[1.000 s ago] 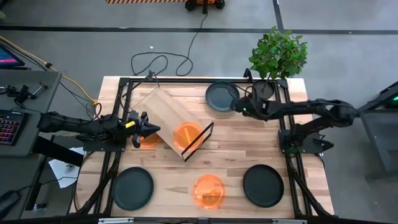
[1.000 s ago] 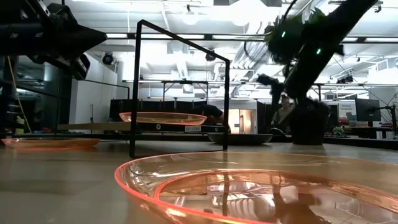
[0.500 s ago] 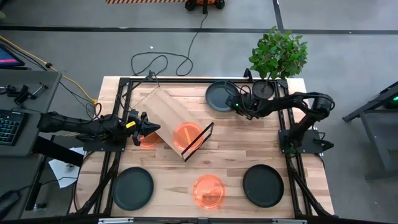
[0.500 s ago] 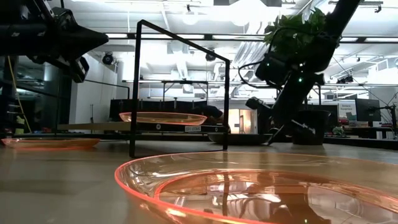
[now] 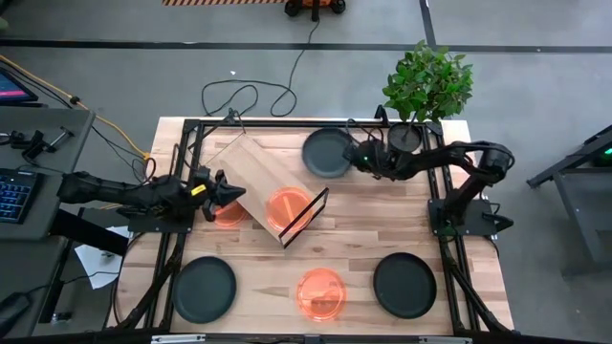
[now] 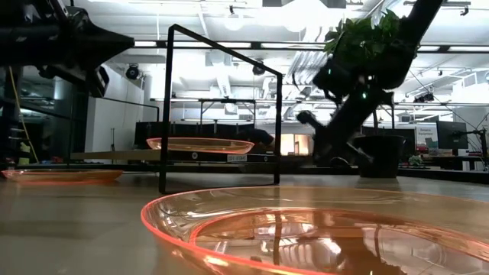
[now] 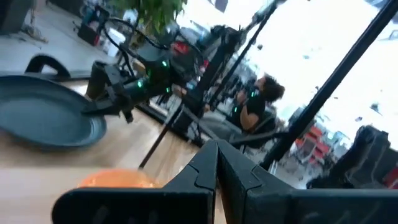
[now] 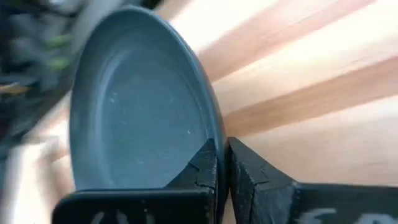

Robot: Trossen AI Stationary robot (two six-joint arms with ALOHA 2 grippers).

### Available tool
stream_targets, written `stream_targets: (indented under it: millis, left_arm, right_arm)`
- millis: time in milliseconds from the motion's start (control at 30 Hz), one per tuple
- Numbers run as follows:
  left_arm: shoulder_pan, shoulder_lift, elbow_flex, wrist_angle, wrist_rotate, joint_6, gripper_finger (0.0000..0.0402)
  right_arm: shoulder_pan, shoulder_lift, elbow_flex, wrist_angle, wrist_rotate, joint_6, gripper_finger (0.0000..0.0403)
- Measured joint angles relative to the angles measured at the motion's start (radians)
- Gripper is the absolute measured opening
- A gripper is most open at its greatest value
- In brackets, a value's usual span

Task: Place and stack plates onto a shelf
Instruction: Put the top black plate on the shelf

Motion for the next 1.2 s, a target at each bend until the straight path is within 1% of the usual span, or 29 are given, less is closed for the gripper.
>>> stream_targets:
  millis: [133, 200, 300, 433, 533, 600, 700, 767, 867, 1000, 1067, 1200]
  left_arm:
    - [0.000, 0.000, 0.000, 0.068, -0.059, 0.000, 0.0001]
    - [0.000, 0.000, 0.000, 0.096, -0.106, 0.000, 0.0001]
    - [0.000, 0.000, 0.000, 0.145, -0.192, 0.000, 0.0001]
    - [0.000, 0.000, 0.000, 0.212, -0.281, 0.000, 0.0001]
    - [0.000, 0.000, 0.000, 0.258, -0.304, 0.000, 0.0001]
    - [0.000, 0.000, 0.000, 0.288, -0.304, 0.000, 0.0001]
    - [0.000, 0.000, 0.012, 0.287, -0.303, 0.000, 0.0001]
    - [0.000, 0.000, 0.029, 0.287, -0.300, 0.019, 0.0001]
    - [0.000, 0.000, 0.060, 0.275, -0.284, 0.089, 0.0001]
    - [0.000, 0.000, 0.105, 0.276, -0.268, 0.181, 0.0001]
    - [0.000, 0.000, 0.121, 0.274, -0.268, 0.210, 0.0001]
    - [0.000, 0.000, 0.133, 0.274, -0.268, 0.245, 0.0001]
  right_arm:
    - [0.026, -0.067, 0.005, 0.141, -0.024, -0.069, 0.0001]
    - [0.031, -0.092, 0.034, 0.143, -0.045, -0.107, 0.0001]
    - [0.044, -0.098, 0.115, 0.094, -0.068, -0.176, 0.0001]
    - [0.062, -0.052, 0.293, -0.080, -0.086, -0.308, 0.0000]
    - [0.064, 0.029, 0.449, -0.207, -0.106, -0.419, 0.0000]
    - [0.063, 0.094, 0.558, -0.271, -0.145, -0.486, 0.0000]
    - [0.063, 0.205, 0.706, -0.347, -0.217, -0.562, 0.0000]
    - [0.066, 0.283, 0.796, -0.386, -0.259, -0.580, 0.0000]
    - [0.075, 0.388, 0.922, -0.447, -0.306, -0.597, 0.0000]
    - [0.087, 0.507, 1.057, -0.480, -0.363, -0.589, 0.0000]
    - [0.096, 0.554, 1.120, -0.490, -0.385, -0.588, 0.0000]
    - [0.118, 0.635, 1.240, -0.551, -0.397, -0.589, 0.0000]
